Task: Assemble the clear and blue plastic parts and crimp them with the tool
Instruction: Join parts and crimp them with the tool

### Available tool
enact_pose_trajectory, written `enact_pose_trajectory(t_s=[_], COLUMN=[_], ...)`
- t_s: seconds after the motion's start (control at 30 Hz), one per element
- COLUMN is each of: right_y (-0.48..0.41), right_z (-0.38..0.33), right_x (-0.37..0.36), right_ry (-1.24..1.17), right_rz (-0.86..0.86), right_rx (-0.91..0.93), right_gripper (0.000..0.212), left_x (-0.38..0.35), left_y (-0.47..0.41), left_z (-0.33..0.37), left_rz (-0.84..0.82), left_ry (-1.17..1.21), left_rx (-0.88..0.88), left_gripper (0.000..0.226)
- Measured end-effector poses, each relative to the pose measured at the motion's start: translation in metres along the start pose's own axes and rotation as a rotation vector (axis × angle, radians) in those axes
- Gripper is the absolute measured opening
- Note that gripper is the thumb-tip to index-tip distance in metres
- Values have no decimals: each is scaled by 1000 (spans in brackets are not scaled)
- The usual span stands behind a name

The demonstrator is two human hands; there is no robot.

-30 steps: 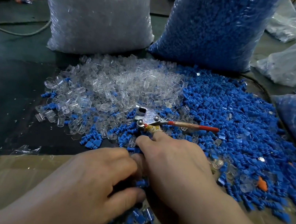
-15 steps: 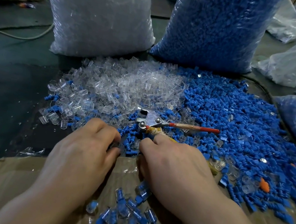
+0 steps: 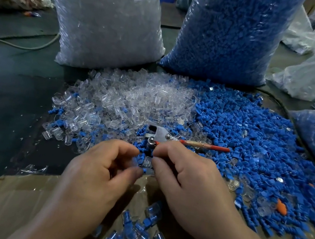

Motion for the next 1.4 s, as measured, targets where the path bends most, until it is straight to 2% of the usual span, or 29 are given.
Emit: enact_pose_trajectory(t_s=[0.07,0.13,0.2,0.33,0.5,0.6,0.67,0.7,0.77,0.9,1.0,1.1,1.2,1.33,1.4], right_y=[1,1,0,-2,-1,-2,-2,-2,-1,1,2,3,5,4,1], right_z=[-4,-5,-5,-1,9,10,9,8,6,-5,-16,-20,-25,-30,-22], right_x=[8,9,3,-6,-11,-16,-13,-11,-7,3,1,0,-3,-5,1], right_ry=[-103,-205,-289,-409,-597,-724,-740,-721,-608,-207,-25,13,55,106,227], right_rz=[74,88,29,-27,-84,-144,-145,-144,-134,-9,-4,-26,-53,-63,-38], right_rx=[60,90,86,32,-73,-93,-71,-57,-31,56,105,139,166,197,141], right_gripper=[5,7,8,12,14,12,11,11,10,5,18,26,28,30,31], left_x=[-3,-3,-4,-7,-10,-20,-26,-28,-30,-13,-10,-13,-11,-6,-7], left_y=[1,3,2,1,-1,-2,-1,-1,-1,1,4,4,3,2,2], left_z=[0,1,2,-1,-12,-10,-7,-8,-11,-12,-4,2,-6,-13,-13], left_rz=[-13,-9,-29,-83,-89,-192,-243,-246,-210,-64,-110,-122,-10,68,51], left_ry=[61,94,138,406,700,839,957,1002,1006,651,548,548,538,514,538], left_rx=[-9,-21,-33,-31,61,87,108,129,161,96,45,31,78,123,134], left_gripper=[46,41,30,28,39,35,45,47,36,24,24,19,32,27,18])
Point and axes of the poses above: each hand's wrist, its own y-axis away from the middle knuckle, its own x-axis out of the back of the hand, z = x × y, the point moved 9 cm from there along -y, towards the middle knuckle, and after that the axes turned 8 degrees about -z, right-handed, at the moved point
